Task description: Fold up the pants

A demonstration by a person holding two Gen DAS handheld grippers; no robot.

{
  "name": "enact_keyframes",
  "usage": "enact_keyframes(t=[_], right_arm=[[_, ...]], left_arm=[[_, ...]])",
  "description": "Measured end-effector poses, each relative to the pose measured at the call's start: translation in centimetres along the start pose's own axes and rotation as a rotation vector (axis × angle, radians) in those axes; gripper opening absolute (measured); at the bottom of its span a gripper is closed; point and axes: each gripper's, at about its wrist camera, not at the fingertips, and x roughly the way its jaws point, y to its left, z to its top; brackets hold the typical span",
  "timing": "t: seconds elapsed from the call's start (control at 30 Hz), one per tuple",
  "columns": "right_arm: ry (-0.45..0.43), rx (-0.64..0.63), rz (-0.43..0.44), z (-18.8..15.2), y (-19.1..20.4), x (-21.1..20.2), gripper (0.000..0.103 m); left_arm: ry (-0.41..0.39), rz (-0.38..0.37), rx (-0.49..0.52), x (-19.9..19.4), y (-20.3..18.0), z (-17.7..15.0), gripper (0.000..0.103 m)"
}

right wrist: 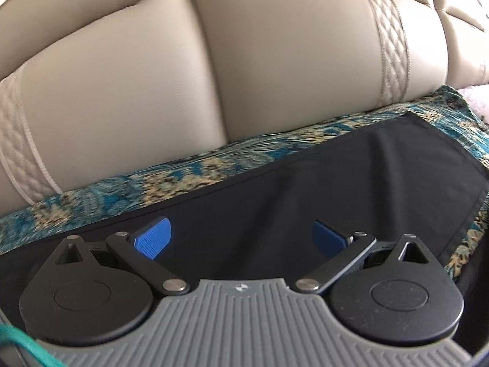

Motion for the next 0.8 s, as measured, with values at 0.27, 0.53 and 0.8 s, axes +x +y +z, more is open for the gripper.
enact_keyframes(t=[0.27,0.53,0.8], right_arm=[[0.027,-0.004,0.161,-1.4,3.7,-2.8,0.103],[0.167,0.064,0.455,-3.8,9.1,-4.3,0.103],[0.351,0.157,0.641,-7.6,16.3,-3.4,0.090]], left_arm=[[-0.068,-0.116,0.073,-5.2,3.0,-0.4,0.005],[-0.082,-0.210,0.095,-9.8,7.4,-2.3,0.004],[-0.080,-0.259,0.097,-10.9,9.1,-3.5,0.004]])
